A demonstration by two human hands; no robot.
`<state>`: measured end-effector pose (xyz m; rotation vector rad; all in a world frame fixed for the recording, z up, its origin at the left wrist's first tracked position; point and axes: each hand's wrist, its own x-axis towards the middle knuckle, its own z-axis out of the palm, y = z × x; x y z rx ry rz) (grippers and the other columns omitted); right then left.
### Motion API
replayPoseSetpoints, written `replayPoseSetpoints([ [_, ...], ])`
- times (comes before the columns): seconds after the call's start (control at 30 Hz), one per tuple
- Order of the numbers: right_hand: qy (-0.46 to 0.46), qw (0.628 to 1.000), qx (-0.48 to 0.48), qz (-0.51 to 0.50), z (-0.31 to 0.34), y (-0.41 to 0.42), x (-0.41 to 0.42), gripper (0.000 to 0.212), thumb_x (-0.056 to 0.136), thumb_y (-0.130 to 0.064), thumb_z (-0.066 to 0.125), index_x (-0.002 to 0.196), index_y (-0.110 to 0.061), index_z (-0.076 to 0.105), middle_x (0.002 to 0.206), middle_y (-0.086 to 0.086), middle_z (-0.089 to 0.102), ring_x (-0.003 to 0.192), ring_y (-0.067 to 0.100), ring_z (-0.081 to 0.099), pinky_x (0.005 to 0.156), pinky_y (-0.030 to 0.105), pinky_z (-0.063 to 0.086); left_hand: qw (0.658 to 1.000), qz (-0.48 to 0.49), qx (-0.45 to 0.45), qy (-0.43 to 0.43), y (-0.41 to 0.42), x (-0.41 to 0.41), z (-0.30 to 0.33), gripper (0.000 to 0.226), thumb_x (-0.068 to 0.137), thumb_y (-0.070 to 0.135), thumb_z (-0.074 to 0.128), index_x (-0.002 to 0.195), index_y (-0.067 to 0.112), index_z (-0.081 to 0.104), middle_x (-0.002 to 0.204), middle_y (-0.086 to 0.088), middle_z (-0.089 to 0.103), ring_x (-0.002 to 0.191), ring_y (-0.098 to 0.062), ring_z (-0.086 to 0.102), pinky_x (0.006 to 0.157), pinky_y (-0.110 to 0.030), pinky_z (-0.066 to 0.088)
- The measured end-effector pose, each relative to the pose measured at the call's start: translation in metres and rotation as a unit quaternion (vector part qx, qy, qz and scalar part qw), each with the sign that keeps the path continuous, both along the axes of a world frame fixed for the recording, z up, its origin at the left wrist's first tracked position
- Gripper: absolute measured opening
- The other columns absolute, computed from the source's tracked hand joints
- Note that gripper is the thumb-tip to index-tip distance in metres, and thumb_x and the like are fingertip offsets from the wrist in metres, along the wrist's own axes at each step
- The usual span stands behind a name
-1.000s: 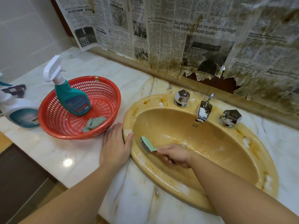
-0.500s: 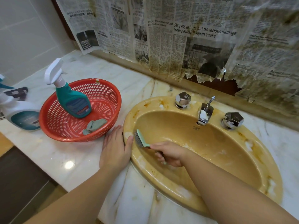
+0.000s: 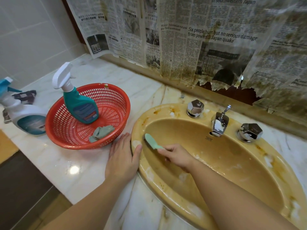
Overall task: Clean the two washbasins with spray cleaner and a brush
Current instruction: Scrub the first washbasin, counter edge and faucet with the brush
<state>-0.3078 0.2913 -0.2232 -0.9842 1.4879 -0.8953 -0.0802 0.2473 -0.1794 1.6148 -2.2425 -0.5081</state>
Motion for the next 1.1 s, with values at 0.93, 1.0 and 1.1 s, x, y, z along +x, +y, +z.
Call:
replayPoseSetpoints([
  [0.93, 0.378, 0.912, 0.113, -0.11, 0.002, 0.03, -0.05, 0.03, 0.101, -0.042, 0.055, 0.101, -0.02, 0.076, 0.069, -0.002, 0.064, 0.065, 0.019, 0.061, 0.053, 0.03, 0.038, 1.0, 0.007, 0.002, -0.005, 0.001, -0.002, 0.003, 0.066, 0.102, 0.062, 0.029, 0.154, 0.021, 0.035, 0.159, 0.0, 0.039, 0.149, -0.02, 0.029, 0.125, -0.043, 0.021],
  [1.0, 0.299, 0.931, 0.201, -0.053, 0.001, 0.034, -0.025, 0.035, 0.097, -0.039, 0.06, 0.074, -0.013, 0.068, 0.058, -0.001, 0.057, 0.054, 0.02, 0.055, 0.053, 0.029, 0.038, 1.0, 0.006, 0.003, -0.007, 0.002, -0.001, 0.003, 0.066, 0.102, 0.061, 0.029, 0.154, 0.021, 0.035, 0.159, 0.0, 0.039, 0.149, -0.02, 0.029, 0.125, -0.043, 0.021],
  [1.1, -0.029, 0.967, 0.254, 0.01, 0.027, 0.038, -0.001, 0.024, 0.094, -0.032, 0.07, 0.087, -0.01, 0.074, 0.055, 0.0, 0.041, 0.043, 0.015, 0.034, 0.046, 0.024, 0.029, 1.0, 0.004, 0.003, -0.003, 0.002, -0.001, 0.003, 0.066, 0.102, 0.061, 0.028, 0.154, 0.02, 0.035, 0.159, -0.001, 0.039, 0.148, -0.021, 0.029, 0.125, -0.043, 0.021],
])
